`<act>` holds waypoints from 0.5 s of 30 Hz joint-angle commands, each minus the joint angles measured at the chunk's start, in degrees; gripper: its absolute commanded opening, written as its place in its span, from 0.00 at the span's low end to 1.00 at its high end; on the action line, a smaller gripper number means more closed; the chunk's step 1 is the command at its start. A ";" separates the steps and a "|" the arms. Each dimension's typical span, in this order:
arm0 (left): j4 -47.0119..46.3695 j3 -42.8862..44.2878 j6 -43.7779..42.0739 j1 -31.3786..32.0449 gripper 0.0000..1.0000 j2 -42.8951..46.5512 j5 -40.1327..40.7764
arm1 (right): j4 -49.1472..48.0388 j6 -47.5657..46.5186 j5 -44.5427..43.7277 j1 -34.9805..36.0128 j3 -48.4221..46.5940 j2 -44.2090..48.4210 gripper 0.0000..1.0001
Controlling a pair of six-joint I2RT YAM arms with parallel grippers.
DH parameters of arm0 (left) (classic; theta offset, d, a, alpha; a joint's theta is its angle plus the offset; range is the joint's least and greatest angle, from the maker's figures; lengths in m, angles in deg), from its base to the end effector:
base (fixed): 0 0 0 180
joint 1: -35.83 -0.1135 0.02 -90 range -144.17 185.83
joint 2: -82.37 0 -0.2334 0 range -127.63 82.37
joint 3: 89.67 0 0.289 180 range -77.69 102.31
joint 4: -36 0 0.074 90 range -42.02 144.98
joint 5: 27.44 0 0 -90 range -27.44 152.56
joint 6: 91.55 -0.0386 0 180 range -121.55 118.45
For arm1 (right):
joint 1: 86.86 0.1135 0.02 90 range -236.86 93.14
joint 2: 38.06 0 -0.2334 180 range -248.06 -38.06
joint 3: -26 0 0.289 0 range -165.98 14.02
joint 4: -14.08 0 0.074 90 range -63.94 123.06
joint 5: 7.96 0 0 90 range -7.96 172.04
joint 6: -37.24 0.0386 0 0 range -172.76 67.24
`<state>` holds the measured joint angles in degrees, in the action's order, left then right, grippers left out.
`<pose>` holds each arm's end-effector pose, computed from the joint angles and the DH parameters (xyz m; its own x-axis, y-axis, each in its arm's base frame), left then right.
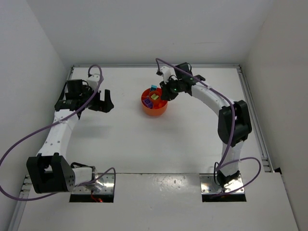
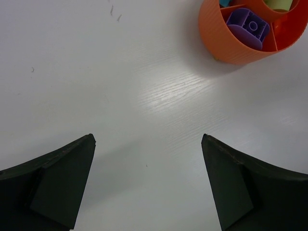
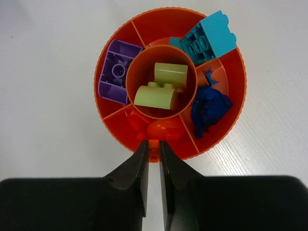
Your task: Sort the legos into containers by color
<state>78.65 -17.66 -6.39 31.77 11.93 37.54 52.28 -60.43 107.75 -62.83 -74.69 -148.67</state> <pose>0.3133 0.0059 0.2697 -0.6317 0.0318 -0.7746 0.3082 0.9271 -0.2133 0.4128 0.2024 0.2012 -0.5897 -0.3946 -0.7047 -0.7165 0.6582 0.2310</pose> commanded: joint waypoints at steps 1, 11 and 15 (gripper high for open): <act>-2.02 0.88 1.24 0.98 0.99 0.12 0.85 | -2.66 1.16 0.56 0.49 -1.20 -1.45 0.17; -2.02 0.88 1.24 0.98 0.99 0.65 1.90 | -2.14 1.16 0.56 1.54 -2.52 -1.46 0.37; -2.02 1.40 1.24 0.98 0.99 0.65 1.90 | -2.14 1.16 0.04 1.54 -2.52 -0.93 0.42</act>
<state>78.28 -17.66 -5.67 32.12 11.93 39.20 51.82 -59.59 107.56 -61.80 -74.82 -151.09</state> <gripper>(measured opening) 0.989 0.418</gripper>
